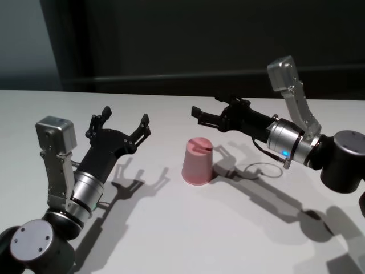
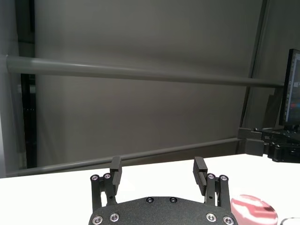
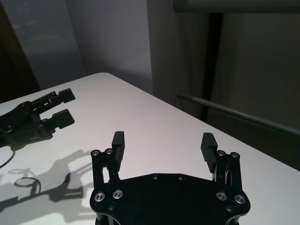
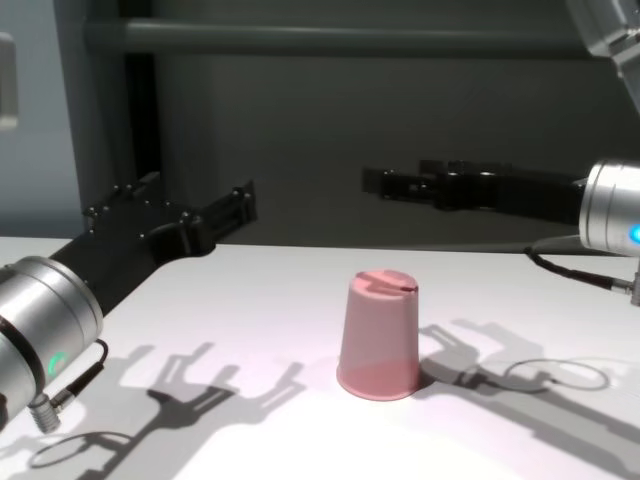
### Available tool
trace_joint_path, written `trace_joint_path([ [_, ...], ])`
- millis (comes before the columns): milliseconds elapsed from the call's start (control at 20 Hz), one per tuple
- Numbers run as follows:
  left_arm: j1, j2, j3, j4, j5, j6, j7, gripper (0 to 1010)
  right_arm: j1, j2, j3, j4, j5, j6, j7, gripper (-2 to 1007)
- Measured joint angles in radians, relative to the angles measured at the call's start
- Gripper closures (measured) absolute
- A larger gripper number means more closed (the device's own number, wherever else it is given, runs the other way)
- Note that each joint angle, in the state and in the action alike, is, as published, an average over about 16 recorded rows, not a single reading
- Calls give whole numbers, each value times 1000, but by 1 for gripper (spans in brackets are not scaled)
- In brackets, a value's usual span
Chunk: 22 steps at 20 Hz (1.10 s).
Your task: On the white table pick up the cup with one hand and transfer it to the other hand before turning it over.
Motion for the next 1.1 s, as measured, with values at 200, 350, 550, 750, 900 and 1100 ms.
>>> trace_joint_path([
  [200,0,0,0,0,0,0,0,9,-48,7,51,-58,3,5,-76,5],
  [350,0,0,0,0,0,0,0,9,-86,14,85,-99,8,10,-125,5],
  [550,0,0,0,0,0,0,0,9,-123,20,118,-137,17,16,-165,5],
  [750,0,0,0,0,0,0,0,9,-151,20,143,-161,30,13,-183,5],
  [900,0,0,0,0,0,0,0,9,-165,19,153,-169,33,4,-192,5],
  [1100,0,0,0,0,0,0,0,9,-181,20,156,-179,13,-9,-210,5],
])
